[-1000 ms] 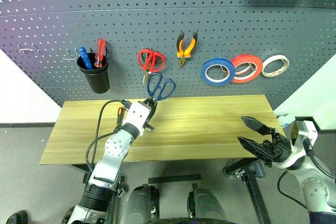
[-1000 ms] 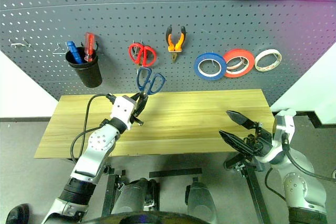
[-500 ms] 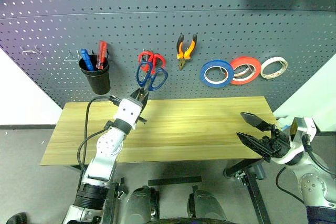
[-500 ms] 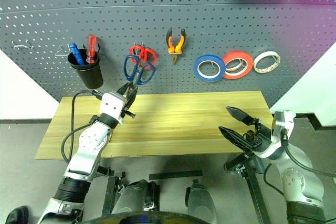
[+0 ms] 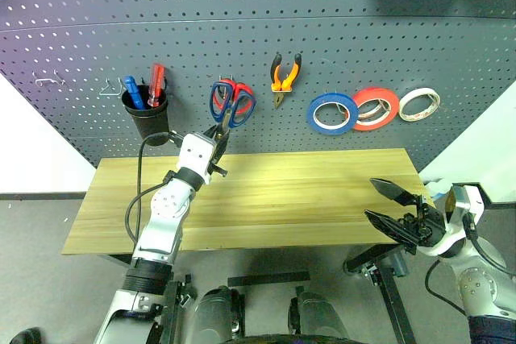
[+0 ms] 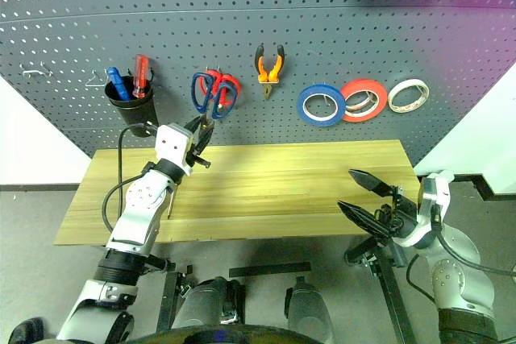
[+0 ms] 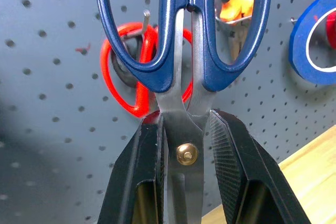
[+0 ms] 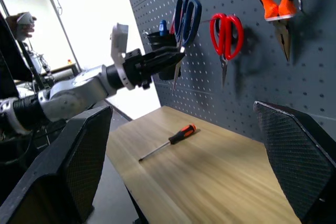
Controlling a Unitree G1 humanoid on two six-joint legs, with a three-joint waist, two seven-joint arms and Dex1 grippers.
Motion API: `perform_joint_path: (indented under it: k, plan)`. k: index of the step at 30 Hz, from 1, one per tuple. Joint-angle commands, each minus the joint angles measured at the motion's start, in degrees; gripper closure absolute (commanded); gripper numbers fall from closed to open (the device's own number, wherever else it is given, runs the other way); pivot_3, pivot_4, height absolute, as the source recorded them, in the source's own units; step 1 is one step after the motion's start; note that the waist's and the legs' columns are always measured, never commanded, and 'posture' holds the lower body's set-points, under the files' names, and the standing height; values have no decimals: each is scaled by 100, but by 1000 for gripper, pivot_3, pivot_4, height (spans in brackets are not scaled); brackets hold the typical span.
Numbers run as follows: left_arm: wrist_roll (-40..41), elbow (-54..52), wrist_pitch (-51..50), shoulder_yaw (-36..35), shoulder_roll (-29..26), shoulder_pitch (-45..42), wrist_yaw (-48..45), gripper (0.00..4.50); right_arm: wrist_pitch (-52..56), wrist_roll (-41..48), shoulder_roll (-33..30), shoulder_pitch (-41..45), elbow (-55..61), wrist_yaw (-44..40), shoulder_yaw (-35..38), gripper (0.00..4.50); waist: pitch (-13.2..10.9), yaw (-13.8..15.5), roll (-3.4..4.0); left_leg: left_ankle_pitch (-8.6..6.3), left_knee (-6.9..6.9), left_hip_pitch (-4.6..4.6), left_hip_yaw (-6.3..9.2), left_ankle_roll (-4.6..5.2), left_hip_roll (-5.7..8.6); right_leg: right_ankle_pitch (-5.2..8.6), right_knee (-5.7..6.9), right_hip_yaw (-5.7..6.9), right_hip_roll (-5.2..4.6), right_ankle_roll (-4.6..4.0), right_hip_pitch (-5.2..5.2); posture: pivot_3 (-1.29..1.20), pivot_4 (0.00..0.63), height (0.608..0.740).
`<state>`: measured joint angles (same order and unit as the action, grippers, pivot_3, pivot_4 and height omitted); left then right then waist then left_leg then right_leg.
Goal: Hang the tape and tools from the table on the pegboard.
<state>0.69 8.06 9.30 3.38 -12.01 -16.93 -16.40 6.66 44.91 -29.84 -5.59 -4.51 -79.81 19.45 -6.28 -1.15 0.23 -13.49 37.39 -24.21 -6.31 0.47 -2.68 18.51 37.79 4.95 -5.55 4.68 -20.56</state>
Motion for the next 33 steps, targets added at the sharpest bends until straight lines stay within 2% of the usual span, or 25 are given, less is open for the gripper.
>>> perform_joint_path:
  k: [1, 14, 22, 24, 26, 27, 29, 33]
  plan:
    - [62, 154, 156, -79, 91, -283, 36, 3556, -155, 22, 16, 24, 37, -76, 144, 0, 0, -4, 0, 0, 0, 1, -1, 0, 0, 0, 0, 0, 0, 0, 0, -130, 72, 740]
    - [124, 1460, 286, -187, 260, -948, 70, 3556, -158, 77, 21, -63, 238, -75, 111, 0, 0, -32, 0, 0, 3, 7, -2, 0, 0, 0, 4, -3, 0, 0, 3, -149, 68, 740]
    - [142, 2437, 593, -345, 293, -1498, 174, 3556, -346, -15, 78, -70, -92, -419, 74, 0, -1, -146, -1, 0, 4, 7, -2, 0, 0, 0, 6, -2, -1, 1, 4, -159, 68, 740]
    - [240, 2591, 522, -416, 347, -1588, 190, 2852, -385, -33, 91, -51, -124, -427, 87, 0, -1, -157, -1, 0, 6, 7, -2, 0, 0, 0, 8, -2, -1, 1, 4, -160, 64, 740]
    - [245, 2681, 483, -439, 392, -1635, 215, 2360, -382, -31, 81, -41, -149, -461, 97, 0, 0, -160, -1, 0, 6, 8, -2, 0, 0, 1, 9, -2, -1, 1, 4, -162, 65, 740]
    - [200, 2701, 519, -404, 395, -1629, 190, 1923, -398, -42, 80, -28, -185, -467, 108, 0, -1, -163, -1, 0, 6, 9, -2, -1, 0, 1, 11, -2, -1, 1, 4, -164, 67, 740]
    - [276, 2634, 496, -415, 447, -1564, 74, 1423, -426, -63, 66, -15, -220, -481, 114, 0, -1, -168, -1, 0, 5, 10, -2, -1, 0, 1, 11, -3, -1, 2, 4, -164, 68, 740]
    - [235, 2430, 518, -393, 456, -1335, 67, 112, -392, -52, 65, -35, -156, -441, 104, 0, -1, -179, -1, 0, 6, 10, -2, -1, 0, 1, 11, -3, -1, 2, 5, -161, 70, 740]
